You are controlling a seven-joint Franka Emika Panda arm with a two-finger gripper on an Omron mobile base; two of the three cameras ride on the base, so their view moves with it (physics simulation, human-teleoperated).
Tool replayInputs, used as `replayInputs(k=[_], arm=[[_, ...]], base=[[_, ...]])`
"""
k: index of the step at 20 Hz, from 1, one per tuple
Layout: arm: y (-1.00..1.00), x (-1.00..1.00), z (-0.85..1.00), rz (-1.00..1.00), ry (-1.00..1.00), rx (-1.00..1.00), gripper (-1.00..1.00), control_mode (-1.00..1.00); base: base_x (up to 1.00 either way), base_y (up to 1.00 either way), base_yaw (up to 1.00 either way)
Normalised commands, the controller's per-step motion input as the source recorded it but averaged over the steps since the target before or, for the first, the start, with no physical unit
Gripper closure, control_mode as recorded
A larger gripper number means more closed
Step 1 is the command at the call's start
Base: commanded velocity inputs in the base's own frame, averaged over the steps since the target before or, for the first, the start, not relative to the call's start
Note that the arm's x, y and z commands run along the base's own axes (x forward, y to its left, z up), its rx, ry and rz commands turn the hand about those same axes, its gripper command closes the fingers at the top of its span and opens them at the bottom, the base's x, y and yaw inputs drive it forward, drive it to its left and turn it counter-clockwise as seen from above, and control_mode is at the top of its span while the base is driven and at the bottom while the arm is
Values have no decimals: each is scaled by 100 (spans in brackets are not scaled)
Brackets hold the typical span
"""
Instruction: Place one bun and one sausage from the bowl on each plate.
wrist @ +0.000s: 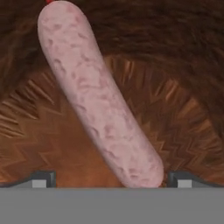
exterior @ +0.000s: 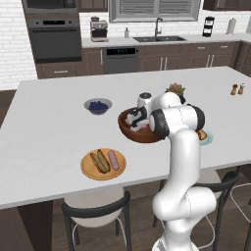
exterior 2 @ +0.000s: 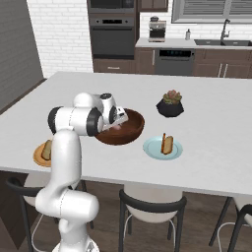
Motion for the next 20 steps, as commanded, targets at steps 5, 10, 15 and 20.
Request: replayInputs(k=[5,10,15,20], arm=[[0,25,-4,0,-2,0,-100,-100],[0,22,4,0,-2,0,-100,-100],[0,9,-29,2,0,-5,-100,-100],[0,-1,-25,2,0,-5,100,-100]], base=[[0,0,0],[0,0,0],[0,0,0],[0,0,0]])
